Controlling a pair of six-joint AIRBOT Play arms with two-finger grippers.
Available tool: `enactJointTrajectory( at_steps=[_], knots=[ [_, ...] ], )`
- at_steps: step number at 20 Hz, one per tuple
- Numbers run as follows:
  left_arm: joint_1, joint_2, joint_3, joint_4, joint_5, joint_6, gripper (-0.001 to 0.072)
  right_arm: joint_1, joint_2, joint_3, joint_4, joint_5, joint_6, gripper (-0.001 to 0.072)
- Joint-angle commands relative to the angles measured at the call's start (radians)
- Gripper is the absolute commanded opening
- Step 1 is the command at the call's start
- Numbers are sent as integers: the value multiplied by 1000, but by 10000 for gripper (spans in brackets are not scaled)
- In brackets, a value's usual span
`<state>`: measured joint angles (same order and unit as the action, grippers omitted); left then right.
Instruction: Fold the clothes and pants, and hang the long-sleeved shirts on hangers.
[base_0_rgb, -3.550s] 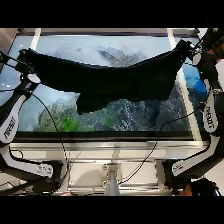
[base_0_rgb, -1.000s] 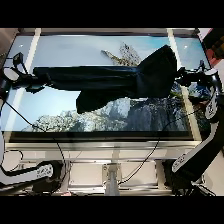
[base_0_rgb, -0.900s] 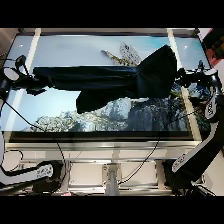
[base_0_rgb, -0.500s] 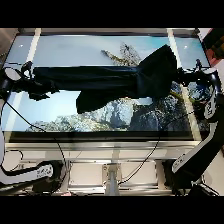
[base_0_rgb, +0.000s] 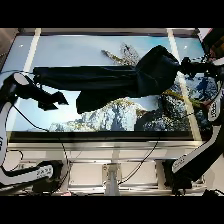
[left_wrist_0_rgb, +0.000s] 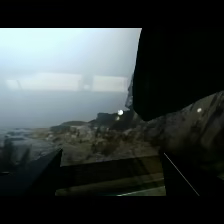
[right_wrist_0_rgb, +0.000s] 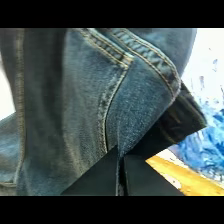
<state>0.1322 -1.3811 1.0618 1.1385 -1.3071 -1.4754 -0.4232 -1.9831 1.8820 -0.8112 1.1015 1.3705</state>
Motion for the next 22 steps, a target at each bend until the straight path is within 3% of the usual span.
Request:
enactJointTrajectory(
  at_steps=[1, 3, 7, 10, 15, 17, 18, 19, 22],
  knots=[
    [-47, 0, -184, -183, 167, 30, 676, 0, 22, 4, -5, 34, 0, 50],
    [-98, 0, -274, -279, 298, 51, 607, 0, 23, 4, -5, 43, 0, 51],
    [-223, 0, -372, -369, 509, 42, 607, 0, 24, 4, -4, 55, 0, 51],
    [-277, 0, -376, -369, 705, -53, 594, 0, 24, 4, -3, 71, 0, 50],
    [-278, 0, -376, -343, 818, -89, 338, 0, 26, 6, -2, 91, 0, 51],
    [-278, 0, -376, -342, 861, -89, 193, 0, 30, 6, 3, 92, 0, 50],
    [-278, 0, -376, -342, 893, -89, 71, 0, 35, 6, 2, 92, -1, 51],
    [-278, 1, -376, -343, 935, -89, 17, 0, 43, 6, 2, 90, -2, 51],
    [-240, 21, -346, -361, 1005, -88, 16, -8, 92, 8, -24, 84, -6, 51]
  ],
)
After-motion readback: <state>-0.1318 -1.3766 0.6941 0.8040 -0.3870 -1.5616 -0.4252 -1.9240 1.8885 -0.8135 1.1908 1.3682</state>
